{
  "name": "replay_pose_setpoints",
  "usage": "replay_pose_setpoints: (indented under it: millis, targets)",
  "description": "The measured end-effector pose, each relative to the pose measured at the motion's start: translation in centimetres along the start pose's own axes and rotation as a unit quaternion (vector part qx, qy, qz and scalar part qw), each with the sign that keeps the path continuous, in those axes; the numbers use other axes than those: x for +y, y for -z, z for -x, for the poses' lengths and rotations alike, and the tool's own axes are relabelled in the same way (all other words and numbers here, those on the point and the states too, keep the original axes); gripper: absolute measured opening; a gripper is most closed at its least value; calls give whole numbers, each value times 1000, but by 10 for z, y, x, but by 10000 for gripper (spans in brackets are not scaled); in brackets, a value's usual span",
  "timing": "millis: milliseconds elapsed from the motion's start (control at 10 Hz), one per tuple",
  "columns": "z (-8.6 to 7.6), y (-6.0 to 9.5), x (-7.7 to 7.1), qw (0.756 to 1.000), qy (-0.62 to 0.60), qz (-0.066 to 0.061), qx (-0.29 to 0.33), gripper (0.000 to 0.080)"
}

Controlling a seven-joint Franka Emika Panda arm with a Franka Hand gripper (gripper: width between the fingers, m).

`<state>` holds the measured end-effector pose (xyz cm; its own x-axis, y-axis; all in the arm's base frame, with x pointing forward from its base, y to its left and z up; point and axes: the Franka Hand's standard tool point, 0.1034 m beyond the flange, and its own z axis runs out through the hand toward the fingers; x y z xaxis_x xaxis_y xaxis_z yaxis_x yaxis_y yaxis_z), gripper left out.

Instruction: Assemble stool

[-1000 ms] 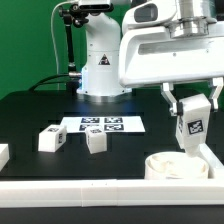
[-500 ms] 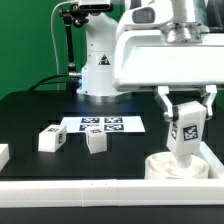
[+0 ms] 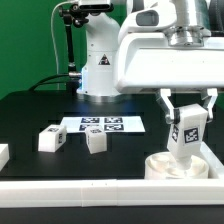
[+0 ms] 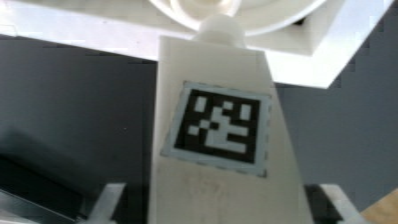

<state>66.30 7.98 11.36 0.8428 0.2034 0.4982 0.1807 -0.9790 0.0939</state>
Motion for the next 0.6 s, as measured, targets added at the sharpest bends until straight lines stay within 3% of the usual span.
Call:
replay_pose_setpoints:
  millis: [200, 600]
  targets:
    - [1, 1, 8, 1000, 15, 4, -1, 328]
    - [3, -1, 6, 1000, 15, 3, -2, 328]
